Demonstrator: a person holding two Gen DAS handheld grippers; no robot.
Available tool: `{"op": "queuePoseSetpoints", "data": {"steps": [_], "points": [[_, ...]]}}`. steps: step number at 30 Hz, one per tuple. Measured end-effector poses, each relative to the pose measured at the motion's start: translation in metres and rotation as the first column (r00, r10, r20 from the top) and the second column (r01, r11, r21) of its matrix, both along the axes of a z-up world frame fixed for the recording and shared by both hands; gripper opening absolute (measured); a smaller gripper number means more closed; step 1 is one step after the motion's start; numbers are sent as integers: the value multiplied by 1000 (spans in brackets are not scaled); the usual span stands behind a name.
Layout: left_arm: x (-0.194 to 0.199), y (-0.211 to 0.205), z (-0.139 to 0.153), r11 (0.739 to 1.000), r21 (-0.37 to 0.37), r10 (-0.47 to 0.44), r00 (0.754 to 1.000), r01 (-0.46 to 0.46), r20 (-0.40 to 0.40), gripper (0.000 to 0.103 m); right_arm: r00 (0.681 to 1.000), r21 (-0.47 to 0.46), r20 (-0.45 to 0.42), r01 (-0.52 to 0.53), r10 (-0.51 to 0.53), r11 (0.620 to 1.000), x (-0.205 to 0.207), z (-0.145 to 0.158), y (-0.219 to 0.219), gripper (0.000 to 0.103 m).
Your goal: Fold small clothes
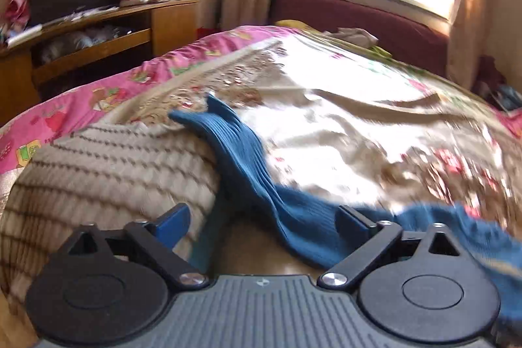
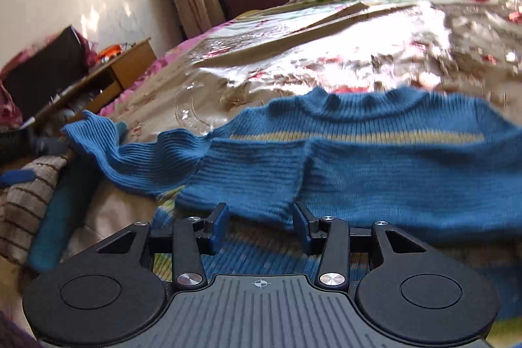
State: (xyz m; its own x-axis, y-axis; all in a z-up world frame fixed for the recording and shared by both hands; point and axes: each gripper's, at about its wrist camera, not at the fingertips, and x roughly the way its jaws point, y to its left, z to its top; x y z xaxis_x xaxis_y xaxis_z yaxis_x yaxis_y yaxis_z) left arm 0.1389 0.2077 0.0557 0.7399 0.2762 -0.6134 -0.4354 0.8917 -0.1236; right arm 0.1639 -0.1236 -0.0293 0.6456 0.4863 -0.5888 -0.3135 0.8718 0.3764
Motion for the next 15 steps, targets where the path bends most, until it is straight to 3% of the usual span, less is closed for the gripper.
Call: {"op": "queuePoseSetpoints", "data": {"steps": [4, 15], "points": [[24, 34, 5, 994, -27, 101, 994, -102, -37, 75, 999, 64, -18, -27, 28, 998, -1, -10, -6, 43], [70, 79, -11, 951, -134, 269, 959, -278, -88, 48, 997, 170, -64, -37, 49, 985, 2, -12, -23, 45]]}}
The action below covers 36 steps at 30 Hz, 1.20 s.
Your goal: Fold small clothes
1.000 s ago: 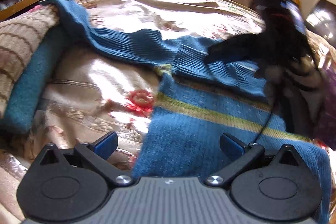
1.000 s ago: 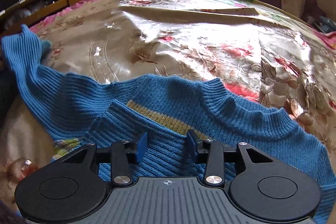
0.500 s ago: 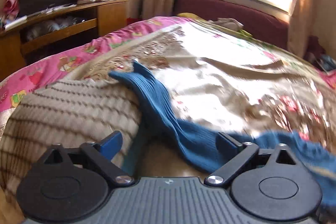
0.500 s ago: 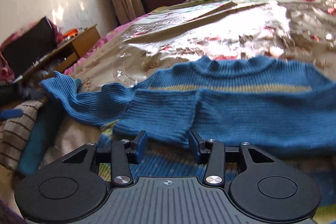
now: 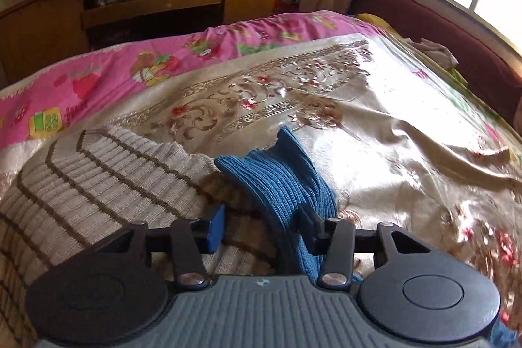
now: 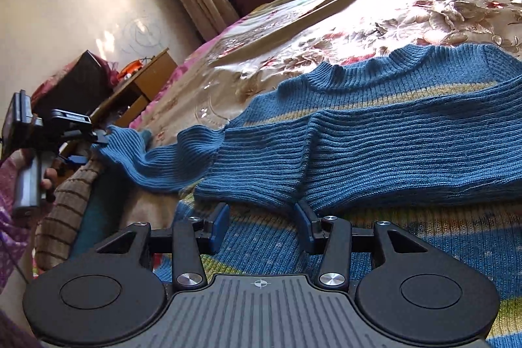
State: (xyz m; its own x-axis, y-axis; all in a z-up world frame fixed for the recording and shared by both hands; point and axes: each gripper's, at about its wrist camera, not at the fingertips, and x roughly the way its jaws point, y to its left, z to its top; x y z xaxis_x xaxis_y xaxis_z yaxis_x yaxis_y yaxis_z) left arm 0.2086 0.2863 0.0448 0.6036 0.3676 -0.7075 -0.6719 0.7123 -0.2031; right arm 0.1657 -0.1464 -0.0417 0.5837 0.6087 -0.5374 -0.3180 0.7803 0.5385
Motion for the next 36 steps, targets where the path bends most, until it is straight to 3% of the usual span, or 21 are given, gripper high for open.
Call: {"op": "queuePoseSetpoints", "data": {"steps": [7, 15, 19, 21, 23, 27, 30, 32, 33, 36], "points": [[-2, 0, 10, 1000, 21, 3, 998, -4, 61, 19, 1000, 13, -4, 12, -12, 1000, -3, 2, -4, 45], [3, -10, 19, 999, -17, -38, 995, 40, 93, 15, 999, 30, 8, 39, -39, 999, -2, 7, -14, 45], [6, -52, 36, 976, -59, -200, 970, 210, 139, 14, 997, 57, 26, 74, -75, 996, 1, 15, -26, 45], [9, -86, 46, 937, -97, -314, 932, 335, 181, 14, 994, 64, 32, 99, -101, 993, 3, 18, -34, 45], [13, -125, 57, 882, -116, -425, 877, 457, 224, 14, 990, 73, 31, 134, -137, 988, 6, 20, -43, 45], [20, -215, 70, 707, -117, -648, 706, 697, 287, 15, 975, 81, 20, 220, -222, 972, 12, 22, -66, 45], [24, -265, 64, 579, -146, -753, 595, 802, 282, 15, 958, 81, -3, 285, -285, 955, 17, 19, -85, 45], [24, -284, 57, 544, -166, -780, 569, 823, 262, 16, 947, 87, -31, 322, -321, 943, 20, 15, -98, 45], [24, -290, 54, 539, -172, -787, 565, 825, 248, 20, 941, 96, -47, 337, -334, 936, 22, 13, -104, 45], [18, -290, 43, 574, -183, -775, 601, 798, 193, 32, 928, 119, -86, 371, -363, 921, 26, 8, -118, 45]]}}
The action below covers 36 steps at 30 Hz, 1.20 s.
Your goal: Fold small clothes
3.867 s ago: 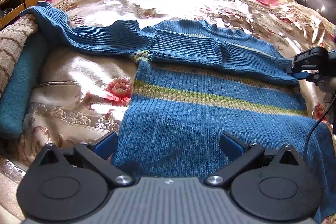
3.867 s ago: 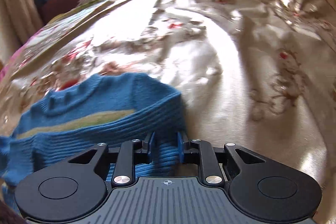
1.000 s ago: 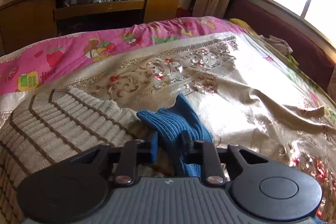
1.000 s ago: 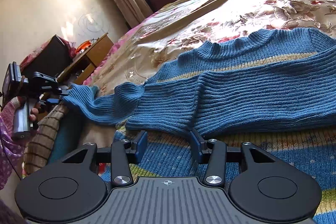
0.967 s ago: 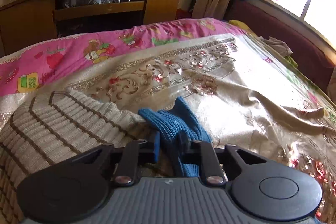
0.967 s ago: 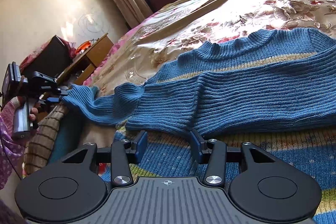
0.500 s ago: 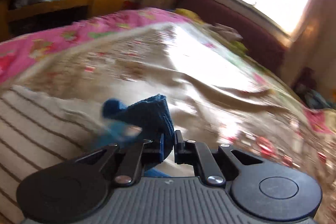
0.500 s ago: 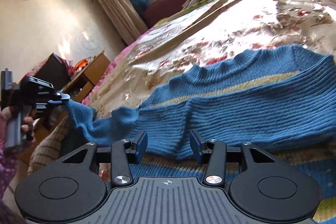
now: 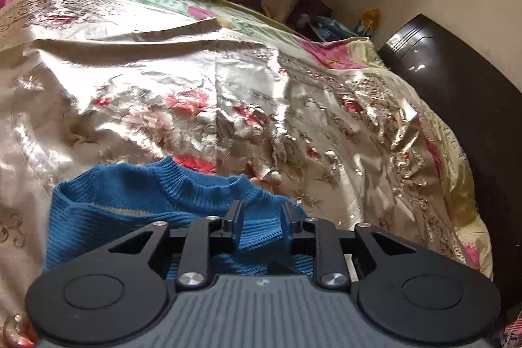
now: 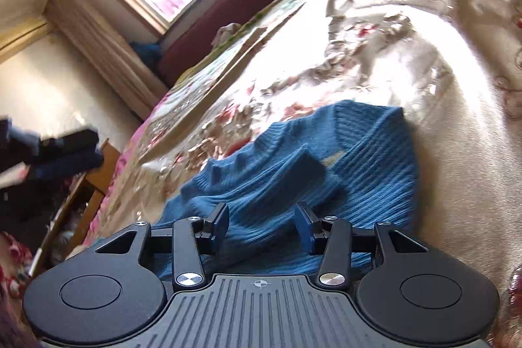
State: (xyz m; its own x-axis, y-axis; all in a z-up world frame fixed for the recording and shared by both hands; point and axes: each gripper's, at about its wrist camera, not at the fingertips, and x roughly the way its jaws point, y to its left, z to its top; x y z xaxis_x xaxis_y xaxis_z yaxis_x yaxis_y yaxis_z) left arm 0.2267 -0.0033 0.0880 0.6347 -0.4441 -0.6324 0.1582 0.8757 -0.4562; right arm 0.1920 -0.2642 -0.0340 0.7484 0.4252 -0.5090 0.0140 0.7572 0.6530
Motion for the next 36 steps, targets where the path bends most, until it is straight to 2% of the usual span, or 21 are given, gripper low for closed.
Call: {"op": "queuePoseSetpoints", "data": {"steps": [5, 8, 12, 15, 22, 25, 27, 29, 32, 36], "points": [[-21, 22, -28, 997, 52, 66, 995, -62, -75, 35, 998, 50, -38, 46, -44, 998, 2, -7, -17, 45], [-32, 37, -47, 991, 96, 109, 988, -99, -111, 35, 995, 39, -57, 82, -79, 996, 2, -10, -22, 45], [-37, 50, -64, 983, 139, 140, 981, -122, -131, 36, 991, 8, -32, 129, -129, 992, 1, -8, -28, 45], [-38, 60, -74, 980, 146, 156, 978, -136, -142, 36, 993, -13, -36, 116, -117, 993, 6, -11, -28, 45], [-35, 75, -89, 976, 155, 179, 972, -155, -153, 37, 998, 11, -36, 56, -55, 998, 13, -13, -25, 43], [-36, 80, -92, 976, 151, 179, 973, -157, -148, 37, 998, -7, -48, 45, -45, 999, 18, -15, -21, 36], [-37, 84, -95, 977, 140, 180, 972, -159, -151, 38, 997, -16, -59, 38, -38, 999, 21, -15, -18, 20], [-39, 88, -95, 978, 134, 180, 972, -161, -148, 40, 997, 1, -72, 27, -27, 1000, 21, -15, -17, 10], [-41, 92, -93, 978, 133, 180, 975, -163, -128, 42, 998, 57, -63, 32, -29, 998, 17, -9, -22, 8], [-40, 96, -93, 979, 115, 181, 979, -170, -93, 44, 999, 47, 15, 45, -46, 998, -2, 17, -33, 7]]}}
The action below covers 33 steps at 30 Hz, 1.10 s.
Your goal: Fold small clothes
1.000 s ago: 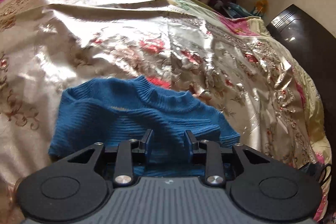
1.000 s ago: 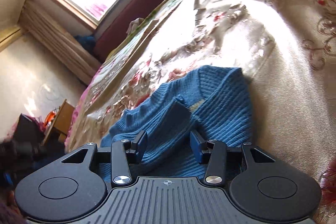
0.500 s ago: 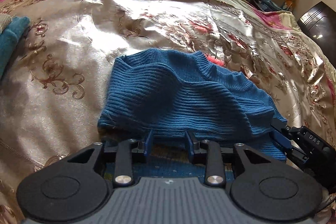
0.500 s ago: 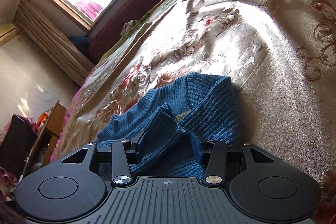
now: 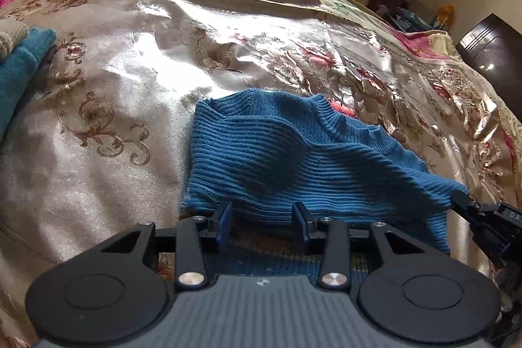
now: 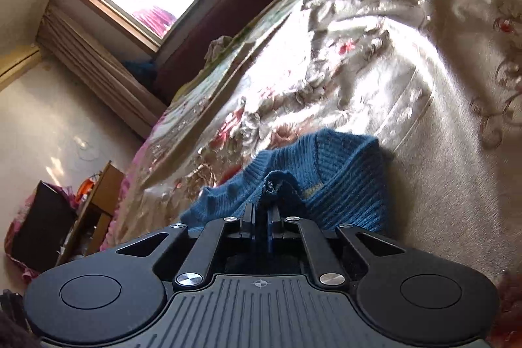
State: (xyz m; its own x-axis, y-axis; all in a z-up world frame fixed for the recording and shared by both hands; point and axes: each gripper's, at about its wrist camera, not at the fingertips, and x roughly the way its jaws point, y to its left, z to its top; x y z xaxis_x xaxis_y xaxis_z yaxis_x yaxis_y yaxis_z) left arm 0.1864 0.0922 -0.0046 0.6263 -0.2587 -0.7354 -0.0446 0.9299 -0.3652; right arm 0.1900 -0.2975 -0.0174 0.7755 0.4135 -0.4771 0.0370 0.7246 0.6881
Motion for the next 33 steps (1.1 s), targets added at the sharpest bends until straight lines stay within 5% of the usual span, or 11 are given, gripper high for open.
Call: {"op": "queuePoseSetpoints", "data": {"steps": [3, 7, 13, 17, 29, 31, 33], "points": [[4, 3, -11, 1000, -26, 10, 1000, -11, -10, 47, 999, -75, -9, 34, -35, 997, -12, 2, -11, 7], [5, 2, -23, 999, -26, 18, 1000, -18, -17, 47, 987, -114, -159, 8, -26, 993, -12, -22, -15, 8], [3, 5, -20, 1000, 16, 21, 1000, -21, -3, 48, 994, -202, -99, 14, -34, 979, -14, 0, -9, 13], [3, 16, -23, 999, -23, 47, 999, -47, -10, 48, 996, -297, -65, 35, -57, 954, -4, 14, -6, 20], [1, 8, -23, 999, 32, 10, 1000, -10, 2, 49, 993, -414, -110, -73, 30, 908, 50, -5, 23, 37], [0, 10, -23, 1000, 25, 13, 1000, -13, 1, 49, 992, -434, -109, -101, 59, 895, 55, -7, 28, 35], [-1, 11, -21, 1000, 22, 21, 1000, -21, 10, 49, 991, -433, -115, -112, 69, 894, 54, -4, 28, 6]]}}
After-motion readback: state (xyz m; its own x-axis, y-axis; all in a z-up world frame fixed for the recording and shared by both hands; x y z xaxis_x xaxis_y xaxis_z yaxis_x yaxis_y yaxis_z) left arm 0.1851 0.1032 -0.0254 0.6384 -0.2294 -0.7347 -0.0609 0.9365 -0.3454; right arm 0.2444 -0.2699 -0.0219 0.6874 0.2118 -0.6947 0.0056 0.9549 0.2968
